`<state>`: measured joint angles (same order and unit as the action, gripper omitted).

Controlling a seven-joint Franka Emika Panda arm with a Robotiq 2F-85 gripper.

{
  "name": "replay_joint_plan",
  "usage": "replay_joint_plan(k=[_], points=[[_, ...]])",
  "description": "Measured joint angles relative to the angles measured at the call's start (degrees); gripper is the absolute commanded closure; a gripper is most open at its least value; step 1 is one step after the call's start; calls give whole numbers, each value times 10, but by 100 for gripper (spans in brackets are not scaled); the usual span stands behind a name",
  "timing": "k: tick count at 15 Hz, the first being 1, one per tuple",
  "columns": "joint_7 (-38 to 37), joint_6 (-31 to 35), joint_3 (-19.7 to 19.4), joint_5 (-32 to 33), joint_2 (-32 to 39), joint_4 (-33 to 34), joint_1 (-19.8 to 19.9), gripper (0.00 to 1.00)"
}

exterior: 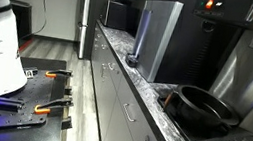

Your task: Open the tap dispenser

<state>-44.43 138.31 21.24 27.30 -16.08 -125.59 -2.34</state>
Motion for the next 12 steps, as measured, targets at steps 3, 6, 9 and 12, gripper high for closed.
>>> replay_joint_plan(k=[3,6,9,12], points=[[0,0,0,0,0,0,0,100],[2,-2,0,-3,0,0,-2,100],[31,-34,-1,-46,-2,0,-21,100],[52,-86,-1,-87,-15,0,-45,100]])
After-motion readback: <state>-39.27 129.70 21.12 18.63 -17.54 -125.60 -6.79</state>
